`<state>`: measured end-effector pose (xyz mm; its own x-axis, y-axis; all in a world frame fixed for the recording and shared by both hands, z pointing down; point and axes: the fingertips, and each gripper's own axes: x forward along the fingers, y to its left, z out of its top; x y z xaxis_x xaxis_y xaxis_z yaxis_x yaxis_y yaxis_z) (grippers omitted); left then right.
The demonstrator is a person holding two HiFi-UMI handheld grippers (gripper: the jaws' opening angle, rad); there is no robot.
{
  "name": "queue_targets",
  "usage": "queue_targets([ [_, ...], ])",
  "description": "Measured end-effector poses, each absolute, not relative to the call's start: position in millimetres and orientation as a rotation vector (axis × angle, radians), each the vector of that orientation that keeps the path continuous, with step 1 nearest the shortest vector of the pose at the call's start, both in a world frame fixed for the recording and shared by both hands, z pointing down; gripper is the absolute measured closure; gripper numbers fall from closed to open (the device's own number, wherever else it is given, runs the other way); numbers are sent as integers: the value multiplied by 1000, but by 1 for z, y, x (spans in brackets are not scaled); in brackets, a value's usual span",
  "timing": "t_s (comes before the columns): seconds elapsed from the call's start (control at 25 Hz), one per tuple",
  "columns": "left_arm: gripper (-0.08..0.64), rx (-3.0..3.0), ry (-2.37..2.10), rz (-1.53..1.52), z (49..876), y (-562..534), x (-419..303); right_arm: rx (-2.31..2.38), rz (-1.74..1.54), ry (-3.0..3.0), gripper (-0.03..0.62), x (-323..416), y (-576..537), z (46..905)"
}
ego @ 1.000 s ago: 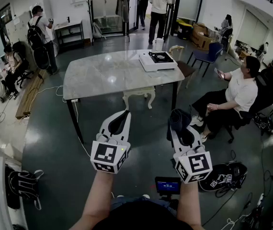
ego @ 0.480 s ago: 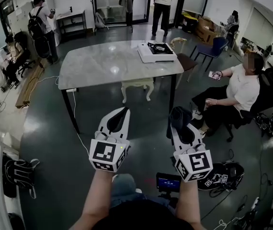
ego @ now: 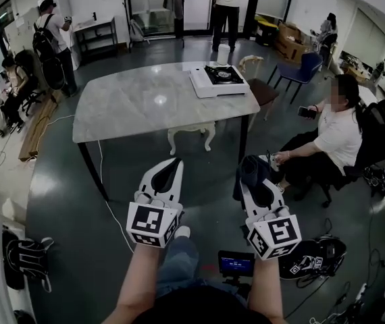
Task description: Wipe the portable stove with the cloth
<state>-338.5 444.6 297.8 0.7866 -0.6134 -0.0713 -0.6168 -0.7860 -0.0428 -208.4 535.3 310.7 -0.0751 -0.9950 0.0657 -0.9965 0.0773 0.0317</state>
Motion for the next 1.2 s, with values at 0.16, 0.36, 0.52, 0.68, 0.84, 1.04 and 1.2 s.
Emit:
queue_targets([
  [0.16,549,-2925,991,76,300,384,-317,2072,41,-2243,517,-192,478,313],
  [0.36,549,-2958,940,50,299,311,-290,2090,79,-2227,517,-173,405,311],
  [0.52,549,-2979,893,37,296,261,-271,2100,83,-2196,517,-163,355,304],
  [0.68,549,-2999,847,30,299,230,-254,2101,98,-2163,517,-153,326,308],
  [0.84,549,-3020,830,26,305,209,-240,2097,113,-2141,517,-141,309,314],
  [1.04,549,-3023,841,17,310,184,-219,2099,129,-2146,517,-116,282,319],
  [1.2,549,-3005,913,-14,322,154,-204,2059,139,-2188,517,-94,249,329],
])
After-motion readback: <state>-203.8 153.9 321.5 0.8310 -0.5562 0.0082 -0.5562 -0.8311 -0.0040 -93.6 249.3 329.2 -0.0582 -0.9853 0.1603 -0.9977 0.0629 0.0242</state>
